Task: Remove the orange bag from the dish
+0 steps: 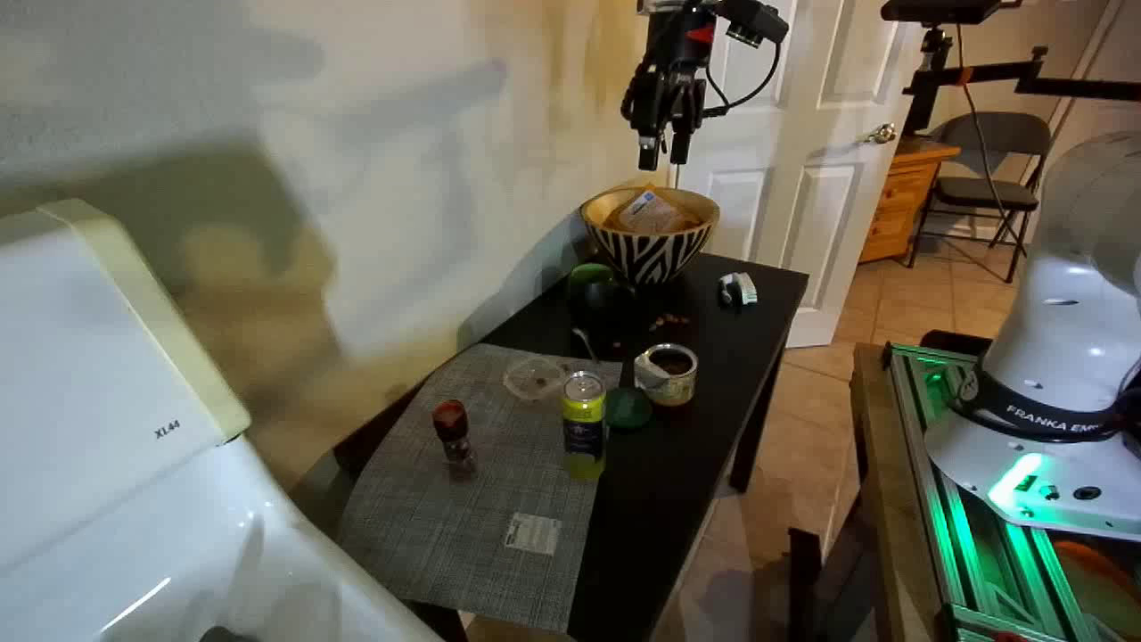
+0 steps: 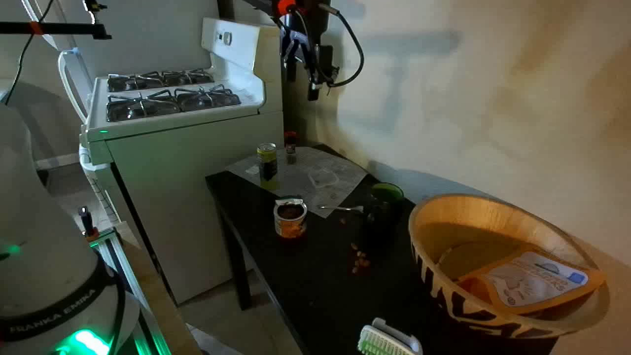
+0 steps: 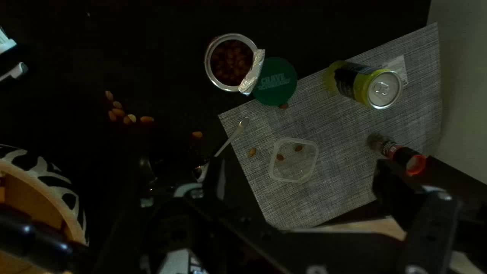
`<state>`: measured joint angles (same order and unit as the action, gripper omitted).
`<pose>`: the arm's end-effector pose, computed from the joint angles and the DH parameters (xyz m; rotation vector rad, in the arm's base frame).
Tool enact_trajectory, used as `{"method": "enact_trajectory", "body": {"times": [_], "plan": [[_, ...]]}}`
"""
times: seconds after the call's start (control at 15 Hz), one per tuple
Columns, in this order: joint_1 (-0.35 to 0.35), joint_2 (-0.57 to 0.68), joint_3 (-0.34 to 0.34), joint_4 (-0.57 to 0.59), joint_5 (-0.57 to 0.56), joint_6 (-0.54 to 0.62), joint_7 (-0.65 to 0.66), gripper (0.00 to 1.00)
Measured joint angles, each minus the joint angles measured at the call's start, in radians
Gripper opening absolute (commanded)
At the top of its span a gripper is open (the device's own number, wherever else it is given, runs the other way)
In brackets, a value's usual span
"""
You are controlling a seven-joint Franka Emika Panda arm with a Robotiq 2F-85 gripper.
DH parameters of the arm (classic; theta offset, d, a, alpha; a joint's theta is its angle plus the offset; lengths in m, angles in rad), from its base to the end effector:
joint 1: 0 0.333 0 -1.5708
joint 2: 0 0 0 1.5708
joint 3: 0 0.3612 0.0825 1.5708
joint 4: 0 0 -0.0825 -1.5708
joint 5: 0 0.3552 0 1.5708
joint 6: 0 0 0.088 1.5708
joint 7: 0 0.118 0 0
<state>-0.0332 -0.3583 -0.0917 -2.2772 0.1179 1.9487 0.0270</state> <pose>0.4020 -0.0457 0.5414 -2.9870 0.2825 -0.0515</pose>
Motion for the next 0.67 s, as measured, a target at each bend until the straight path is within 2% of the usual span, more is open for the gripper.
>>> {"method": "enact_trajectory", "body": {"times": [0.47,0.67], "plan": [[-0.001,0.002,-0.001,0.001,0.001,-0.003,-0.006,1.0],[-0.019,0.059,-0.059,0.083,0.005,-0.056,-0.118,1.0]]}}
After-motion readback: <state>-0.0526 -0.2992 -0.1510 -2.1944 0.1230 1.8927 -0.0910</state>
